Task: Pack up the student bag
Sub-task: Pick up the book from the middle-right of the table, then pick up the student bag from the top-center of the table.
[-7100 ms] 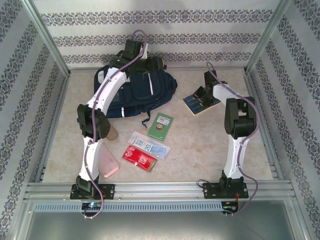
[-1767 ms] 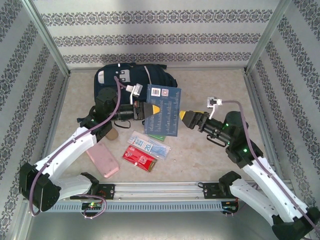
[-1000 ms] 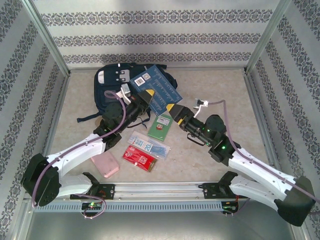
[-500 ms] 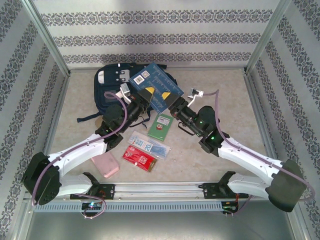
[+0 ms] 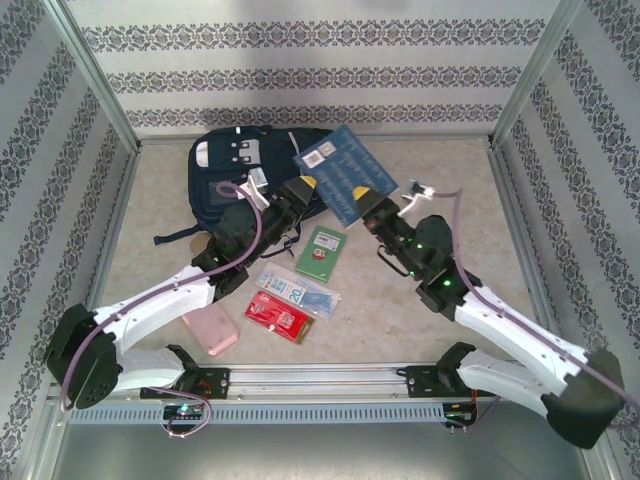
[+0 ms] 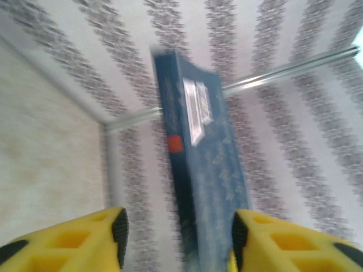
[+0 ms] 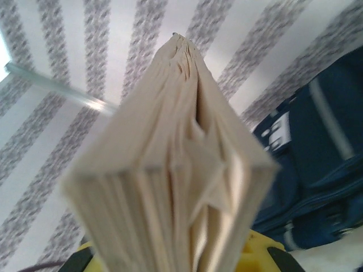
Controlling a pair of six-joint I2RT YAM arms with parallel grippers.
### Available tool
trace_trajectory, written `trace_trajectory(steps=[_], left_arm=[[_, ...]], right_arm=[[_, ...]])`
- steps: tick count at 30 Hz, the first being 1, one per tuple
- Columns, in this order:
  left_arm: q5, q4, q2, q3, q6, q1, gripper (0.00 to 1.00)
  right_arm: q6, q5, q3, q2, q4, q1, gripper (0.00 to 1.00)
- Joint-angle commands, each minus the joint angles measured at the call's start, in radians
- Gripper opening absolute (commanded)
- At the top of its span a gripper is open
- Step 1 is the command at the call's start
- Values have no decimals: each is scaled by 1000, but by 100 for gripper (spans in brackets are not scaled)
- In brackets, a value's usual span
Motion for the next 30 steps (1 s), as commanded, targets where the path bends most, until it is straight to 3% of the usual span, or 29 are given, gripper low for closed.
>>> trace_trajectory(steps=[1,4,10,13,18,24,26,30], left_arm=[[-104,-421,-21,163,212,43,59],[-45,-511,79,280,303,122,62],[77,-764,397,642,475,243,62],[166,-859,570,816,479,303,60],[303,-1013,884,1179,554,354,65],[312,-1226,1223,1648,615,386,69],[283,-1253,1275,1716,608,401,70],[296,-1187,1290,1657,559,428,71]], right_arm=[[-73,37,-31,-122,-206,-87,0],[-126,37,-42,-214,-375,-161,0],[-159,-73,-107,-343,-493,-318,0],[-181,-127,-123,-352,-507,-364,0],[-248,-187,-99,-325,-547,-413,0],[-296,-224,-94,-280,-537,-428,0],[-304,-227,-96,-263,-532,-433,0],[-300,-243,-112,-229,-494,-439,0]])
